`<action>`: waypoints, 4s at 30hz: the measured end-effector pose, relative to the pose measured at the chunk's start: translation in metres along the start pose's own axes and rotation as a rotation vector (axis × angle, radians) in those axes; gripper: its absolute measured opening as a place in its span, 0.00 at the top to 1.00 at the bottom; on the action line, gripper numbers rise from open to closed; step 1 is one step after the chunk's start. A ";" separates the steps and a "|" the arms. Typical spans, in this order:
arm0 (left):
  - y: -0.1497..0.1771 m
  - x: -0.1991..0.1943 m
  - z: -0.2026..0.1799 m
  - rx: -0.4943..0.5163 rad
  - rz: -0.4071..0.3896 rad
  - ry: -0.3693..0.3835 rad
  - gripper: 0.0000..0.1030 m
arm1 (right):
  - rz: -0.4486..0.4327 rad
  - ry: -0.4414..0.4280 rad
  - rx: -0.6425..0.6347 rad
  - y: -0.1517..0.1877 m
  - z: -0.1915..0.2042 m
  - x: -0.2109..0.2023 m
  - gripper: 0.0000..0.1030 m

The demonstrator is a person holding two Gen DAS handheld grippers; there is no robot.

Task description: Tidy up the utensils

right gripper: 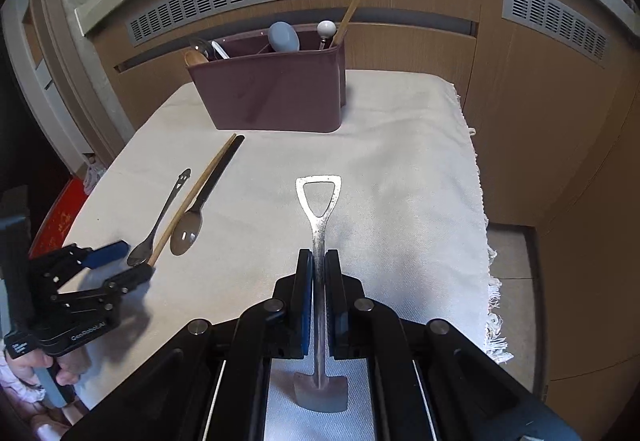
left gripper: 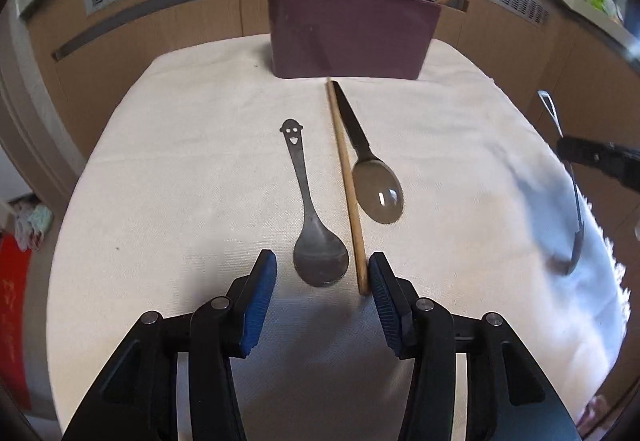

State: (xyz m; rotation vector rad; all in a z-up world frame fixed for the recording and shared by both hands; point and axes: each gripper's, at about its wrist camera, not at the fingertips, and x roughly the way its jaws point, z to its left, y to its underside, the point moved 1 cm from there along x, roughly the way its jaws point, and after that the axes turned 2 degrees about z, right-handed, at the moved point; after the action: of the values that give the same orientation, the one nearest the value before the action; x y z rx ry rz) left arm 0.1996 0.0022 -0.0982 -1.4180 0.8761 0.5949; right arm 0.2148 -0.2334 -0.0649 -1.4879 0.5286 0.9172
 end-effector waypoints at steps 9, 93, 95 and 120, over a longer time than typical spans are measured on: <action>-0.020 -0.036 0.020 -0.048 -0.114 -0.003 0.73 | -0.028 -0.010 0.004 -0.002 0.000 -0.005 0.95; -0.106 0.065 0.079 -0.348 0.169 -0.151 0.45 | -0.149 -0.110 -0.020 -0.026 0.006 -0.028 0.95; -0.107 0.068 0.070 -0.294 0.135 -0.186 0.64 | -0.156 -0.109 -0.021 -0.027 0.006 -0.029 0.95; -0.081 -0.053 0.023 -0.077 -0.221 -0.050 0.72 | -0.239 -0.008 -0.004 -0.027 -0.001 -0.024 0.25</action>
State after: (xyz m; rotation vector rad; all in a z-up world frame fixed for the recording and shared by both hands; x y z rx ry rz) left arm 0.2379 0.0253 -0.0095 -1.5391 0.6524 0.4982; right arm 0.2219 -0.2350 -0.0297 -1.5137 0.3342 0.7367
